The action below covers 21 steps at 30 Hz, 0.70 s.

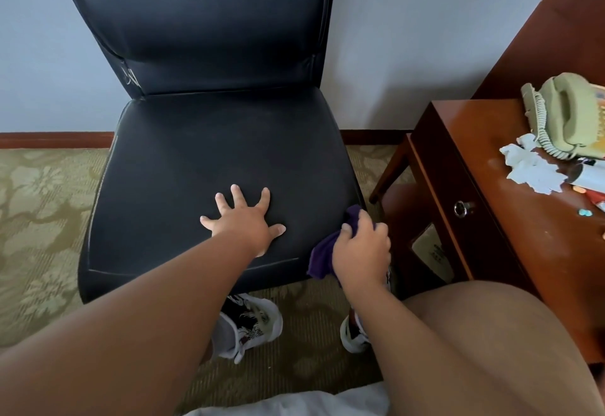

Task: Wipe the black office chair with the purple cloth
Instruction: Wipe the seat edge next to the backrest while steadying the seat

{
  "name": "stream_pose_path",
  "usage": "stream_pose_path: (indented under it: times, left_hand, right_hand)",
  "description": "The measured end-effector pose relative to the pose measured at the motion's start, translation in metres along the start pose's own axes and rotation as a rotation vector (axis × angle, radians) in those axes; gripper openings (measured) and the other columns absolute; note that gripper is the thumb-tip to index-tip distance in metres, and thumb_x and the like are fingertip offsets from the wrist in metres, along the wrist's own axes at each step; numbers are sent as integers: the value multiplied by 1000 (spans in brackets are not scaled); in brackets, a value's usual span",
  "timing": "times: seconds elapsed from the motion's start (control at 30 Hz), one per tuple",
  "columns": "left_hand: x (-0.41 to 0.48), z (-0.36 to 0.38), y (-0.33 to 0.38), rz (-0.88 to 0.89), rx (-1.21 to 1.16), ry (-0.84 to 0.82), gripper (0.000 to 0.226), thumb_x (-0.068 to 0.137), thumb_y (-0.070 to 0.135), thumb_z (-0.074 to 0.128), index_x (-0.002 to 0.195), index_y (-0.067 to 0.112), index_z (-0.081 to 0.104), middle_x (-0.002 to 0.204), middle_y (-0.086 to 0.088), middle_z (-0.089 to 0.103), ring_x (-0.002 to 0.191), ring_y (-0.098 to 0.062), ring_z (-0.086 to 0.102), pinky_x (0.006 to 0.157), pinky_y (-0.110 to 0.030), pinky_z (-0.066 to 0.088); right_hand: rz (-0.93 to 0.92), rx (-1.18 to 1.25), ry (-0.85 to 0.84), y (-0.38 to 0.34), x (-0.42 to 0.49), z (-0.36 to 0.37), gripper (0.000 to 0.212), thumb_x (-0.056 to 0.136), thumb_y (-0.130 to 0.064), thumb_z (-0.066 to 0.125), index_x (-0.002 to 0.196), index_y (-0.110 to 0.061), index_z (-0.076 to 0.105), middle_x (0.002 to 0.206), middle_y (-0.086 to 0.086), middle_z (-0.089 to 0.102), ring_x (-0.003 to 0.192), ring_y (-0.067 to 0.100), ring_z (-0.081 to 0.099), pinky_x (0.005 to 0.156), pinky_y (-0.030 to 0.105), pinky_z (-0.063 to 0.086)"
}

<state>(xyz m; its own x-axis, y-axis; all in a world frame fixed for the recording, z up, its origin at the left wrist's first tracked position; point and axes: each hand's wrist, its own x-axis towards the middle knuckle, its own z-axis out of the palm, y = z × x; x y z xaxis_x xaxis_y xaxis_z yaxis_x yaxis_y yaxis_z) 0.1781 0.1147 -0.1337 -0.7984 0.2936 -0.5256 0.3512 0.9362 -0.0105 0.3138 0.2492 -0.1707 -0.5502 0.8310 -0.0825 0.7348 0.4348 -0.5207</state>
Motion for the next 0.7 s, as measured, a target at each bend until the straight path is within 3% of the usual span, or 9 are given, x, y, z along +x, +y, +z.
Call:
stream_pose_path:
  times: [0.23, 0.37, 0.43, 0.57, 0.7]
  left_hand:
    - [2, 2, 4, -17, 19, -3, 83, 99, 68, 38, 158, 45, -15, 167, -13, -22, 153, -46, -14, 115, -73, 15]
    - [1, 6, -4, 24, 24, 23, 82, 98, 70, 34, 157, 45, -17, 167, -12, -22, 153, -45, -14, 116, -72, 16]
    - [-1, 8, -8, 42, 26, 36, 81, 99, 70, 33, 157, 44, -18, 167, -12, -23, 153, -44, -14, 116, -71, 16]
    - [-2, 8, -10, 50, 28, 31, 81, 99, 70, 32, 157, 44, -19, 167, -12, -24, 153, -44, -15, 116, -71, 16]
    - [-1, 7, -8, 44, 24, 21, 81, 99, 69, 32, 157, 44, -20, 166, -13, -26, 153, -44, -16, 116, -71, 15]
  right_hand:
    - [-366, -166, -153, -28, -22, 10, 56, 100, -47, 48, 150, -24, 35, 127, 2, 47, 113, 19, 50, 94, 39, 49]
    - [-539, -226, -179, -34, -19, 6, 46, 100, -41, 49, 145, -32, 43, 123, 0, 50, 111, 20, 51, 92, 40, 48]
    - [-489, -200, -130, -28, 0, -2, 41, 98, -40, 51, 138, -39, 51, 121, 0, 51, 109, 23, 52, 89, 42, 47]
    - [-94, -53, -89, -7, 50, -19, 39, 97, -42, 50, 136, -43, 55, 124, 2, 51, 111, 28, 56, 90, 40, 49]
    - [60, 106, -136, -1, 70, -19, 38, 98, -41, 51, 136, -42, 55, 128, 2, 53, 113, 29, 57, 94, 42, 50]
